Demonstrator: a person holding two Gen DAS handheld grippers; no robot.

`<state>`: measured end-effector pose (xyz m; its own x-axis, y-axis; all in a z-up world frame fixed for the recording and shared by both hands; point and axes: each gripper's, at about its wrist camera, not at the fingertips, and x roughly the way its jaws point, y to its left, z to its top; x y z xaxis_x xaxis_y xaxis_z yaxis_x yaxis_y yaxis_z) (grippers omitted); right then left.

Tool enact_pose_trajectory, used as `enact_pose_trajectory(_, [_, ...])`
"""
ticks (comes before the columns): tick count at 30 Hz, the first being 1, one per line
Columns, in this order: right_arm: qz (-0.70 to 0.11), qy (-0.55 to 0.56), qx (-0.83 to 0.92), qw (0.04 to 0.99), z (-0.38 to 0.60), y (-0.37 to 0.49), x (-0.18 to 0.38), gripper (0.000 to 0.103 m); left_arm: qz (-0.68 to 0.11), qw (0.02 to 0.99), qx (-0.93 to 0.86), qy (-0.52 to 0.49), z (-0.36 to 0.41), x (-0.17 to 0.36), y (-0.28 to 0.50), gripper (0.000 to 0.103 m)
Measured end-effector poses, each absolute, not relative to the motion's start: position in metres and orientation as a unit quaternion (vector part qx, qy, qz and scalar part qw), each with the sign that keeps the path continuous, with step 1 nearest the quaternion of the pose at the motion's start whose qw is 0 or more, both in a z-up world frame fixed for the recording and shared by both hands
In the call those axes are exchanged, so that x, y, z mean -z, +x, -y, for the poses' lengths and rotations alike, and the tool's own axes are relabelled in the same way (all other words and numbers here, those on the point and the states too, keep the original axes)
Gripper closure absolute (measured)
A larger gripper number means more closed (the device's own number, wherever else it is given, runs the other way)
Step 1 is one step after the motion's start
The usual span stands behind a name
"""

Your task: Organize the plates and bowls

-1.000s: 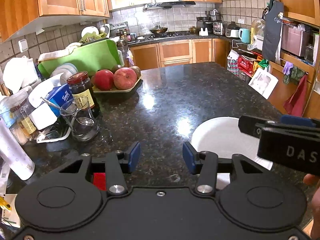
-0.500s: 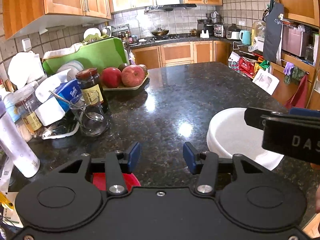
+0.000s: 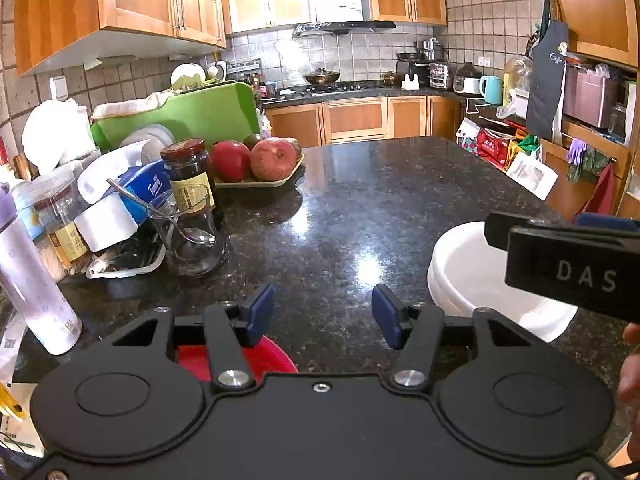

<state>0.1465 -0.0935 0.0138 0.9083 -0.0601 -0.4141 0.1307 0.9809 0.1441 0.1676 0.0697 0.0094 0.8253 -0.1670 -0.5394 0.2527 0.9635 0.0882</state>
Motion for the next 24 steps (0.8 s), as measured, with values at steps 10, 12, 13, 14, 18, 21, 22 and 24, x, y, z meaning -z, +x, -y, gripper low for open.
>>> enact_pose_trajectory(10, [-0.194,0.132,0.050,0.971,0.114,0.145,-0.017,0.015,-0.267,0.957,0.104,0.048,-0.071,-0.013,0.168,0.043])
enact_pose_trajectory(12, [-0.197,0.126,0.042,0.971,0.116,0.145,-0.014,0.015,-0.264,0.959,0.099,0.040,-0.071,-0.013,0.168,0.043])
enact_pose_trajectory(13, [-0.198,0.120,0.036,0.972,0.118,0.145,-0.013,0.015,-0.262,0.960,0.096,0.037,-0.071,-0.013,0.167,0.043])
enact_pose_trajectory(14, [-0.200,0.113,0.032,0.973,0.119,0.145,-0.011,0.015,-0.260,0.961,0.094,0.034,-0.070,-0.014,0.167,0.043])
enact_pose_trajectory(18, [-0.196,0.087,0.026,0.976,0.126,0.146,-0.007,0.015,-0.266,0.960,0.088,0.020,-0.063,-0.014,0.170,0.042])
enact_pose_trajectory(21, [-0.192,0.064,0.021,0.979,0.131,0.148,-0.005,0.015,-0.282,0.955,0.091,0.015,-0.057,-0.014,0.174,0.041])
enact_pose_trajectory(22, [-0.191,0.057,0.020,0.980,0.134,0.149,-0.005,0.015,-0.289,0.953,0.093,0.019,-0.055,-0.013,0.176,0.041])
enact_pose_trajectory(24, [-0.184,0.045,0.013,0.982,0.137,0.150,-0.004,0.015,-0.306,0.947,0.095,0.026,-0.048,-0.012,0.178,0.041])
